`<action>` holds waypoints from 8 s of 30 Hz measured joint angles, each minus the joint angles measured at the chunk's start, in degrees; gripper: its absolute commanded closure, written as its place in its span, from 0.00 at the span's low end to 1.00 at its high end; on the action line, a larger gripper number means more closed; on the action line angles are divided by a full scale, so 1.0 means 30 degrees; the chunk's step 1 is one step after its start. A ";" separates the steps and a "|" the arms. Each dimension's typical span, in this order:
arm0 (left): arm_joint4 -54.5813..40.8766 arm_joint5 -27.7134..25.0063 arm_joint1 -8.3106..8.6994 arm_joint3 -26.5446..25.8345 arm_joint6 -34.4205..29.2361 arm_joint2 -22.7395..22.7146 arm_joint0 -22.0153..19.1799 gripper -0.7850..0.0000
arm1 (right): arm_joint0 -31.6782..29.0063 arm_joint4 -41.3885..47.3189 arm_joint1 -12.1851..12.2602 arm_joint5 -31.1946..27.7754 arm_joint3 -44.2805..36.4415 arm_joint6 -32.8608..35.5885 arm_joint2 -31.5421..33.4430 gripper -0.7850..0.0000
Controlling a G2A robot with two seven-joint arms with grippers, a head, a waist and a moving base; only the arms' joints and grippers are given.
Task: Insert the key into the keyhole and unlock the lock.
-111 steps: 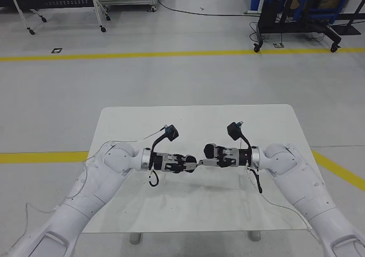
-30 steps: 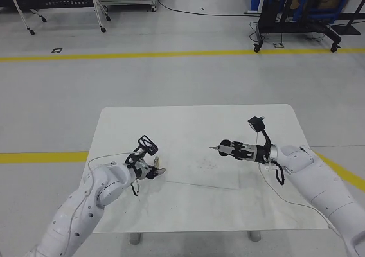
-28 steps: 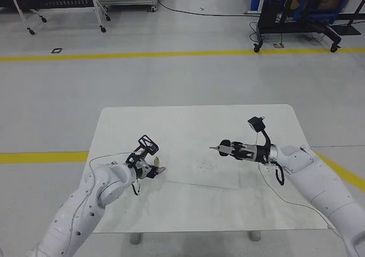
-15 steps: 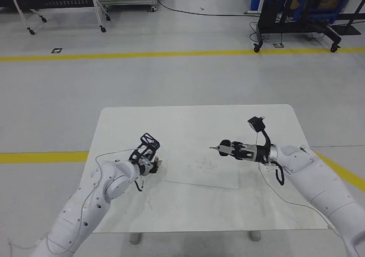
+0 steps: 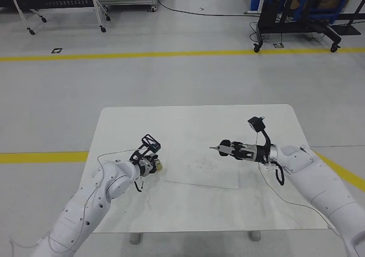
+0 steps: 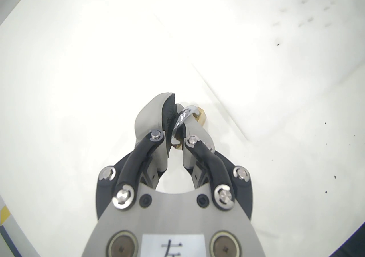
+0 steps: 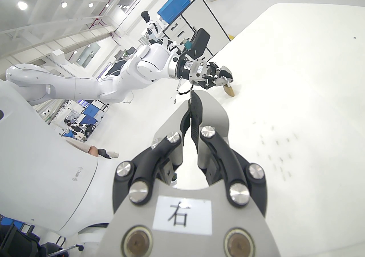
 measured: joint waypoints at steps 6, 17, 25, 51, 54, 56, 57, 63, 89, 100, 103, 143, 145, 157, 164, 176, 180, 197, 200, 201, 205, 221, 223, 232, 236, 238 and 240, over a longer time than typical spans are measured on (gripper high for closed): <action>-0.1032 -0.0243 -0.0062 0.0173 0.0510 -0.0394 -0.0006 1.00 | 0.0000 0.0000 0.0000 0.0000 0.0000 0.0000 0.0000 1.00; -0.2317 -0.0983 -0.0063 0.0036 0.0773 -0.0760 0.0109 1.00 | 0.0000 0.0000 0.0000 0.0000 0.0000 0.0000 0.0000 1.00; -0.6154 -0.2341 -0.0353 0.1223 0.2027 -0.2193 0.0322 1.00 | 0.0000 0.0000 0.0000 0.0000 0.0000 0.0000 0.0000 1.00; -3.8366 0.3052 -0.5226 1.6555 -0.8874 0.2879 -0.9266 1.00 | 0.0000 0.0000 0.0000 0.0000 0.0000 0.0000 0.0000 1.00; -3.8383 0.3059 -0.5222 1.6544 -0.8868 0.2866 -0.9257 1.00 | 0.0000 0.0000 0.0000 0.0000 0.0000 0.0000 0.0000 1.00; -3.8383 0.3059 -0.5222 1.6545 -0.8867 0.2867 -0.9257 1.00 | 0.0000 0.0000 0.0000 0.0000 0.0000 0.0000 0.0000 1.00; -3.8383 0.3059 -0.5223 1.6545 -0.8867 0.2867 -0.9257 1.00 | 0.0000 0.0000 0.0000 0.0000 0.0000 0.0000 0.0000 1.00; -3.6506 0.2221 -0.4852 1.6314 -0.7457 0.2650 -0.9162 1.00 | 0.0004 0.0054 -0.0174 0.1006 -0.1378 -0.0027 -0.0349 1.00; -3.1857 0.0187 -0.4158 1.3205 -0.5846 0.1348 -0.8230 1.00 | 0.0868 0.3709 -0.2115 0.5949 -0.0496 -0.2244 -0.1534 1.00; -3.1225 0.0280 -0.4207 1.3003 -0.5485 0.1056 -0.8041 1.00 | 0.0992 0.3356 -0.2677 0.6627 -0.0015 -0.2426 -0.1455 1.00; -3.1056 0.0348 -0.4224 1.2954 -0.5426 0.1008 -0.7980 1.00 | 0.0996 0.3376 -0.2788 0.6730 0.0145 -0.2380 -0.1341 1.00; -2.9892 0.0673 -0.4512 1.2876 -0.5733 0.0395 -0.7815 1.00 | 0.0935 0.2212 -0.3893 0.7289 0.1728 -0.1792 0.0093 1.00; -2.9782 0.0619 -0.4526 1.2868 -0.5682 0.0380 -0.7810 1.00 | 0.0893 0.2114 -0.3932 0.7343 0.1720 -0.1800 0.0159 1.00; -2.9011 0.0614 -0.4611 1.2793 -0.5193 0.0362 -0.7750 1.00 | 0.0841 0.1533 -0.4186 0.7624 0.1742 -0.1786 0.0444 1.00; -2.8826 0.0753 -0.4653 1.2804 -0.4748 0.0236 -0.7697 1.00 | 0.0704 0.0733 -0.4295 0.7651 0.1629 -0.1960 0.0546 1.00; -2.9161 0.1491 -0.4773 1.2783 -0.4310 -0.0040 -0.7528 1.00 | 0.0365 -0.0550 -0.4456 0.6942 0.1305 -0.3237 0.1008 1.00; -2.9888 0.2248 -0.4844 1.2987 -0.4436 -0.0233 -0.7522 1.00 | 0.0062 -0.0604 -0.4371 0.6285 0.1065 -0.3687 0.1614 1.00; -3.2154 0.3913 -0.5227 1.4228 -0.6843 -0.0416 -0.7995 1.00 | -0.0561 -0.0210 -0.4282 0.6365 0.0016 -0.3000 0.2150 1.00; -3.1937 0.3736 -0.5265 1.4304 -0.6579 -0.0389 -0.8037 1.00 | -0.0931 0.1635 -0.4223 0.7655 -0.0458 -0.2615 0.2689 1.00; -3.1887 0.3678 -0.5280 1.4330 -0.6451 -0.0398 -0.8051 1.00 | -0.1110 0.2382 -0.4193 0.8624 -0.0647 -0.2756 0.2844 1.00; -3.1325 0.3531 -0.5314 1.4373 -0.5770 -0.0317 -0.8107 1.00 | -0.1992 0.3120 -0.4078 1.2869 -0.2141 -0.3390 0.3091 1.00; -3.0888 0.4144 -0.5807 1.3864 -0.2364 0.0010 -0.7721 1.00 | -0.5381 0.2618 -0.3675 2.0598 -0.8271 -0.7437 0.4637 1.00; -3.0948 0.4173 -0.5809 1.3871 -0.2424 -0.0011 -0.7716 1.00 | -0.5367 0.2611 -0.3675 2.0598 -0.8253 -0.7434 0.4630 1.00; -3.0862 0.4565 -0.5769 1.2925 -0.1621 -0.0211 -0.7167 1.00 | -0.5650 0.1871 -0.3821 2.0394 -0.8706 -0.8842 0.4312 1.00; -3.0431 0.4745 -0.5733 1.2453 -0.1322 -0.0262 -0.6958 1.00 | -0.5650 0.1251 -0.4020 2.0760 -0.8640 -1.0348 0.3907 1.00; -3.0217 0.4776 -0.5711 1.2285 -0.1201 -0.0311 -0.6876 1.00 | -0.5565 0.1389 -0.4145 2.0991 -0.8497 -1.0906 0.3780 1.00; -3.0060 0.4801 -0.5691 1.2141 -0.1115 -0.0373 -0.6796 1.00 | -0.5466 0.1759 -0.4257 2.1095 -0.8367 -1.1098 0.3710 1.00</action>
